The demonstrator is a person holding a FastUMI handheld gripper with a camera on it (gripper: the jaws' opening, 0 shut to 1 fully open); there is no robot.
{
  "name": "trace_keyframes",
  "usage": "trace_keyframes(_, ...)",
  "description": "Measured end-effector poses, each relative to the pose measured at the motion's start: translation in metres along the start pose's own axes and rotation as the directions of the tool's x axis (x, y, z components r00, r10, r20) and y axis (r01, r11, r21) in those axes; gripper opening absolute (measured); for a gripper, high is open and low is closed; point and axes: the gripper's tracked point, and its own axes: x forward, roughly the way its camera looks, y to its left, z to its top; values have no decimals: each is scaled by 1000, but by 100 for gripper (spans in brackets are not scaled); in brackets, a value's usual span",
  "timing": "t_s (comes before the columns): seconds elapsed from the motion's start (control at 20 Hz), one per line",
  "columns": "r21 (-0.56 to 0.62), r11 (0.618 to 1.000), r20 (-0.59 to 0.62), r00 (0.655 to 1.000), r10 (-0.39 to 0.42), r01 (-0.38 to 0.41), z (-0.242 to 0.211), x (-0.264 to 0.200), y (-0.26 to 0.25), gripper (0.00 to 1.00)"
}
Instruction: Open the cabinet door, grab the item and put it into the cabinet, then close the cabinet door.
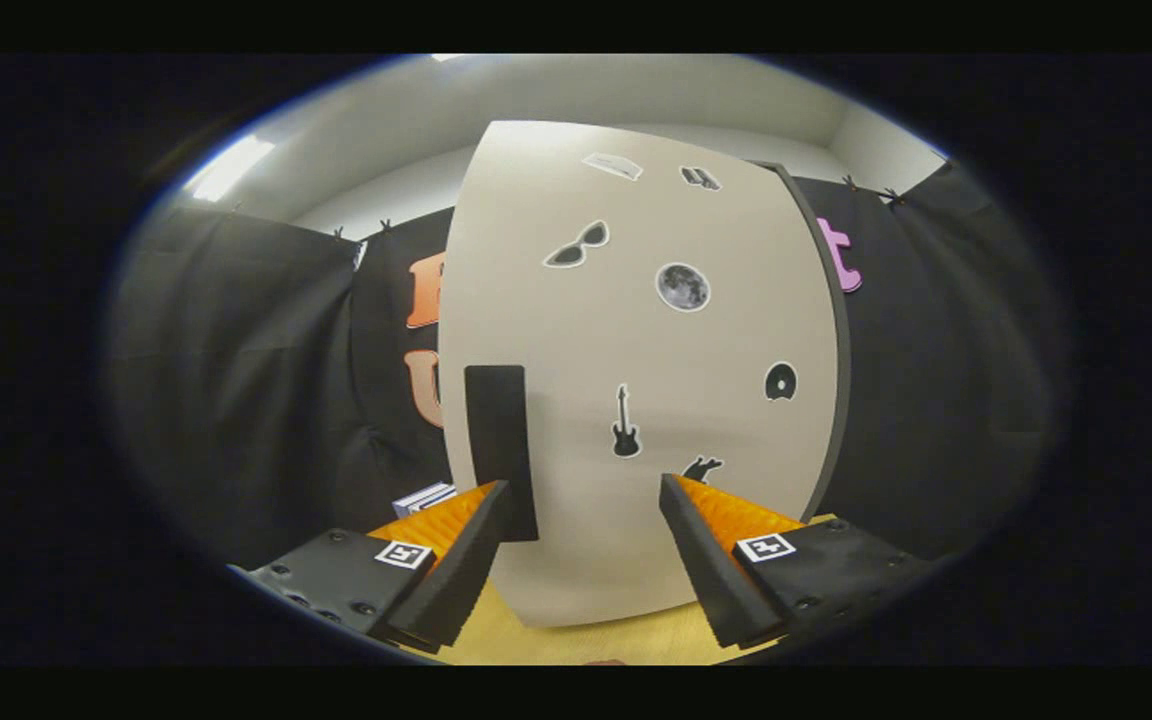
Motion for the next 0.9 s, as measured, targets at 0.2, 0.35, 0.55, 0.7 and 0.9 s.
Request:
trace_keyframes(0.2, -10, 1000, -20, 1000, 1, -1, -6, 14, 3, 95)
trace_keyframes(0.35, -8, 1000, -35, 999, -10, 10, -15, 35, 2, 95)
trace_keyframes(0.55, -6, 1000, -46, 999, -10, 10, -21, 51, 6, 96)
trace_keyframes(0.7, -19, 1000, -54, 998, -18, 17, -25, 66, 9, 96)
trace_keyframes(0.9, -28, 999, -57, 998, -22, 21, -26, 82, 12, 95)
